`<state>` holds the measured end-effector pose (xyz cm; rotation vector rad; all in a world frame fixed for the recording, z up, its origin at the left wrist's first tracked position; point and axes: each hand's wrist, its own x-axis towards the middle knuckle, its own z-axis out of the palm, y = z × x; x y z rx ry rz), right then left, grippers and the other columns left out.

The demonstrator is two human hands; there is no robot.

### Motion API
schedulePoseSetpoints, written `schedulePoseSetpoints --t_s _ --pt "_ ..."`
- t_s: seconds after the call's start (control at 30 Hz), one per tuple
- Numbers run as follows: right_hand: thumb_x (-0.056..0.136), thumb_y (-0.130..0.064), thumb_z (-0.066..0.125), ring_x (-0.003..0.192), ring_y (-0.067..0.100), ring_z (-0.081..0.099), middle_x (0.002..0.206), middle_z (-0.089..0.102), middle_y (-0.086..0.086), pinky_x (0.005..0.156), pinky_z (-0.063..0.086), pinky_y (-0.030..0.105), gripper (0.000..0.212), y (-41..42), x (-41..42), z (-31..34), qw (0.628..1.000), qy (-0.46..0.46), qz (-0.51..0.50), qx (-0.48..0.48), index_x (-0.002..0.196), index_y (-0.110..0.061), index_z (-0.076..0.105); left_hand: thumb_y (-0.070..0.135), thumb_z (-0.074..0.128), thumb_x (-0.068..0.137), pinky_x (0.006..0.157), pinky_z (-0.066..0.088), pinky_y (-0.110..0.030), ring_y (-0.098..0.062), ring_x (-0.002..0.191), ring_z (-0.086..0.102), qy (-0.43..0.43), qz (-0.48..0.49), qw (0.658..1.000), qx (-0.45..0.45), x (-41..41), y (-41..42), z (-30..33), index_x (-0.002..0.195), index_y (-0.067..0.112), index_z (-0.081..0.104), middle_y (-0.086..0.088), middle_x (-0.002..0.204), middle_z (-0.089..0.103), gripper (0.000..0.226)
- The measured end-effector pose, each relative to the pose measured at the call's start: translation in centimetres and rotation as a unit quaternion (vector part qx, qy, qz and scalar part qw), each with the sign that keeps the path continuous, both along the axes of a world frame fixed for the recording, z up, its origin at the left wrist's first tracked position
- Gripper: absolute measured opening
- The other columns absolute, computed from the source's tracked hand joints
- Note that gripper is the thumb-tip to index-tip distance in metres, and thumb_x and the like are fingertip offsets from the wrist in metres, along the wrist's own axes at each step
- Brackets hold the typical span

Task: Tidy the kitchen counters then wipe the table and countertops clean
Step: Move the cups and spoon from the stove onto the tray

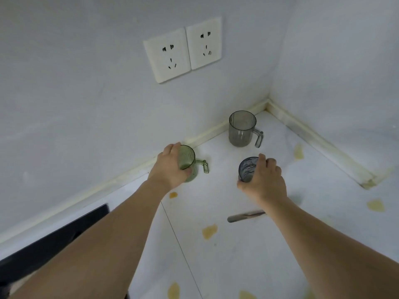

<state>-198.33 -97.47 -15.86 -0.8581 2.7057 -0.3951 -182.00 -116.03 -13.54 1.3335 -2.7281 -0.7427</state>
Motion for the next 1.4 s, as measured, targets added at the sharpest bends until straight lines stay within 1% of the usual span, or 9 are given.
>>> schedulePoseSetpoints --t_s 0.13,0.2,0.27,0.4,0.57,0.73,1.03,1.13,1.4 --pt "0.073 -0.047 0.073 0.121 0.032 0.040 0.133 0.036 0.012 0.091 0.044 0.039 0.097 0.3 0.2 0.6 1.000 0.003 0.012 -0.012 0.145 -0.009 0.022 0.035 0.072 0.083 0.105 0.036 -0.036 -0.023 0.138 0.028 0.021 0.020 0.999 -0.019 0.8 1.1 0.9 0.154 0.022 0.019 0.002 0.156 0.025 0.090" --pt "0.072 -0.047 0.073 0.121 0.032 0.040 0.132 0.037 0.012 0.091 0.044 0.038 0.097 0.5 1.0 1.5 1.000 0.004 0.022 -0.017 0.145 -0.008 0.023 0.032 0.072 0.082 0.094 0.041 -0.029 -0.021 0.139 0.028 0.040 0.035 0.998 -0.027 2.0 2.0 1.8 0.154 0.023 0.019 0.005 0.156 0.025 0.090" --pt "0.071 -0.049 0.072 0.120 0.031 0.041 0.132 0.038 0.012 0.091 0.044 0.038 0.097 0.6 2.3 2.5 0.999 0.010 0.043 -0.023 0.145 -0.008 0.023 0.032 0.072 0.082 0.086 0.039 -0.023 -0.019 0.139 0.027 0.061 0.054 0.996 -0.027 3.7 3.1 2.8 0.154 0.024 0.019 0.007 0.155 0.026 0.089" --pt "0.072 -0.053 0.070 0.119 0.030 0.042 0.131 0.038 0.012 0.091 0.044 0.037 0.096 0.4 5.9 5.2 0.995 0.025 0.095 -0.034 0.143 -0.009 0.023 0.035 0.073 0.081 0.103 0.034 -0.029 -0.016 0.141 0.027 0.099 0.099 0.989 -0.039 8.2 5.0 4.9 0.154 0.025 0.020 0.007 0.155 0.026 0.091" --pt "0.071 -0.055 0.071 0.116 0.029 0.044 0.129 0.040 0.011 0.088 0.045 0.037 0.094 -0.7 13.4 8.5 0.982 0.037 0.179 -0.054 0.141 -0.010 0.027 0.037 0.072 0.081 0.108 0.034 -0.031 -0.017 0.141 0.027 0.123 0.161 0.977 -0.064 17.6 7.6 7.0 0.154 0.024 0.020 0.005 0.155 0.027 0.091" --pt "0.072 -0.055 0.071 0.119 0.029 0.042 0.132 0.038 0.011 0.089 0.045 0.037 0.095 -1.3 24.2 11.2 0.964 0.025 0.255 -0.063 0.142 -0.011 0.026 0.038 0.072 0.081 0.108 0.035 -0.035 -0.022 0.141 0.027 0.128 0.240 0.958 -0.094 29.2 10.6 8.8 0.154 0.020 0.022 0.001 0.154 0.030 0.090" --pt "0.070 -0.063 0.068 0.121 0.025 0.044 0.135 0.039 0.008 0.095 0.046 0.035 0.100 1.4 50.9 14.9 0.919 0.027 0.387 -0.072 0.146 -0.014 0.025 0.044 0.069 0.082 0.109 0.034 -0.038 -0.023 0.140 0.027 0.162 0.350 0.911 -0.144 55.7 18.9 12.4 0.154 0.019 0.022 -0.001 0.153 0.031 0.089" --pt "0.070 -0.065 0.067 0.124 0.023 0.044 0.139 0.038 0.006 0.097 0.046 0.035 0.100 2.6 59.6 15.5 0.902 0.025 0.424 -0.073 0.147 -0.017 0.025 0.046 0.068 0.082 0.109 0.034 -0.041 -0.023 0.141 0.025 0.146 0.385 0.899 -0.151 64.3 21.6 13.0 0.154 0.021 0.020 0.001 0.154 0.030 0.089" --pt "0.067 -0.065 0.068 0.121 0.023 0.046 0.134 0.041 0.005 0.094 0.047 0.036 0.099 2.4 80.2 16.8 0.839 -0.001 0.537 -0.087 0.144 -0.016 0.029 0.040 0.070 0.080 0.108 0.032 -0.039 -0.025 0.137 0.028 0.140 0.496 0.843 -0.154 84.3 25.8 14.1 0.153 0.019 0.025 -0.001 0.152 0.033 0.089"
